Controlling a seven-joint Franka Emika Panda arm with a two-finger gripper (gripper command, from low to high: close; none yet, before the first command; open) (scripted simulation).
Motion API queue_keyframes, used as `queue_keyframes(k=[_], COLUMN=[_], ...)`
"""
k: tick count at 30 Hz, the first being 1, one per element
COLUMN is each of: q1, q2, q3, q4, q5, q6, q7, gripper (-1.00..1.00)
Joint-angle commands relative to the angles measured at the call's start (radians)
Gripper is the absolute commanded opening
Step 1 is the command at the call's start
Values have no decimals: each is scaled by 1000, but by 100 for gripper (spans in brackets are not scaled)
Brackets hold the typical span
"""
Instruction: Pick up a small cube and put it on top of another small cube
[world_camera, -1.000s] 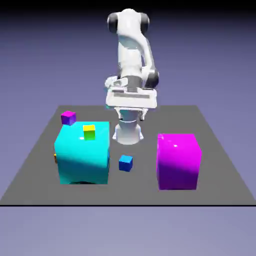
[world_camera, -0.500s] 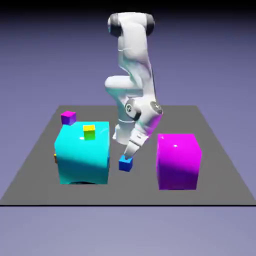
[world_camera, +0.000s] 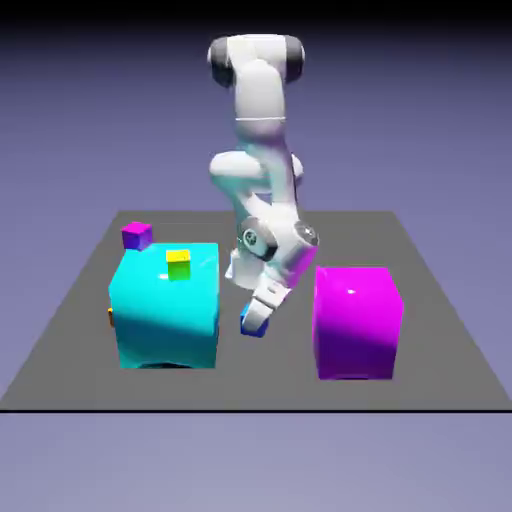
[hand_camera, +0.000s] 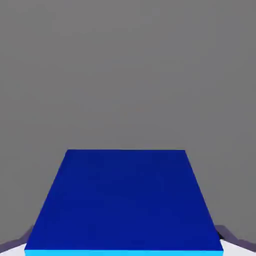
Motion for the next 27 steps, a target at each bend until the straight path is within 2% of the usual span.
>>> queue_keyframes(k=[1,5,19,27], q1=[-5,-5,253,396], q2=[-30,-90,-105,-385], q3=[15,47,-387,-642], q4=[-7,-22,478,549], q5=[42,130,409,279], q6=[-13,-41,-497,-826], q7=[-31,-96,-555,-554], gripper=[-100,-100,-100,-100])
